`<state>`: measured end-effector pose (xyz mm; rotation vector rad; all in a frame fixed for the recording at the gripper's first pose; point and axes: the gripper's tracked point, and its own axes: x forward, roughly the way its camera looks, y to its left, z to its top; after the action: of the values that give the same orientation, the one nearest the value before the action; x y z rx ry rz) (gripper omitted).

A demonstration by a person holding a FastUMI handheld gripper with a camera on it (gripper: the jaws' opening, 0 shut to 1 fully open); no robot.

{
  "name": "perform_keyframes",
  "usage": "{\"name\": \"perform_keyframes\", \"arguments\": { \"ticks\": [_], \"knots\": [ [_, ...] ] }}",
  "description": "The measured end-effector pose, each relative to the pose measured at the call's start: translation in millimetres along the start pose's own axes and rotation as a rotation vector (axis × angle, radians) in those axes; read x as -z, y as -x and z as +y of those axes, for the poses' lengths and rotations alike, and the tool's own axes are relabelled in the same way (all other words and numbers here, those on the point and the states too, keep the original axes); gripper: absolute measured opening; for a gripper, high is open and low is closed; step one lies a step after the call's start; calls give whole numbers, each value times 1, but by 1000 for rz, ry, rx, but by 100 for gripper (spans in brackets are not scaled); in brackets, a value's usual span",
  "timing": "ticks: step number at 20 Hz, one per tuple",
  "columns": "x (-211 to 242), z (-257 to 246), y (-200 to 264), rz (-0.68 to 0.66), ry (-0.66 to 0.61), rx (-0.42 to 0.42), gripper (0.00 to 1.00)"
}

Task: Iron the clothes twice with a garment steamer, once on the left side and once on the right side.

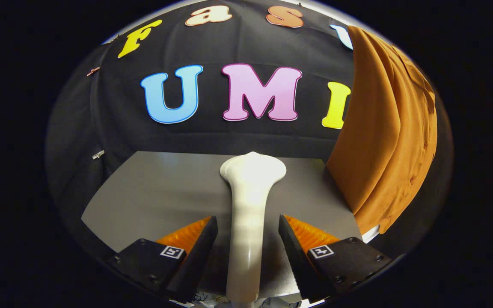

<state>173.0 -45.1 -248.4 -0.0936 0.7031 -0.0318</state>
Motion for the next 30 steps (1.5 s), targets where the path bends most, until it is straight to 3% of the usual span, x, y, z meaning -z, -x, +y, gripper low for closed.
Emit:
{"name": "perform_keyframes", "arguments": {
  "ticks": [6, 7, 8, 16, 18, 25, 30],
  "knots": [
    [1, 3, -8, 50, -15, 4, 89],
    [2, 3, -14, 52, -25, 4, 84],
    [1, 3, -16, 55, -30, 9, 72],
    [3, 1, -28, 86, -34, 21, 70],
    [0, 4, -25, 92, -35, 12, 46],
    [-4, 11, -27, 59, -51, -28, 42],
    [-29, 13, 5, -69, -34, -49, 42]
  ]
}}
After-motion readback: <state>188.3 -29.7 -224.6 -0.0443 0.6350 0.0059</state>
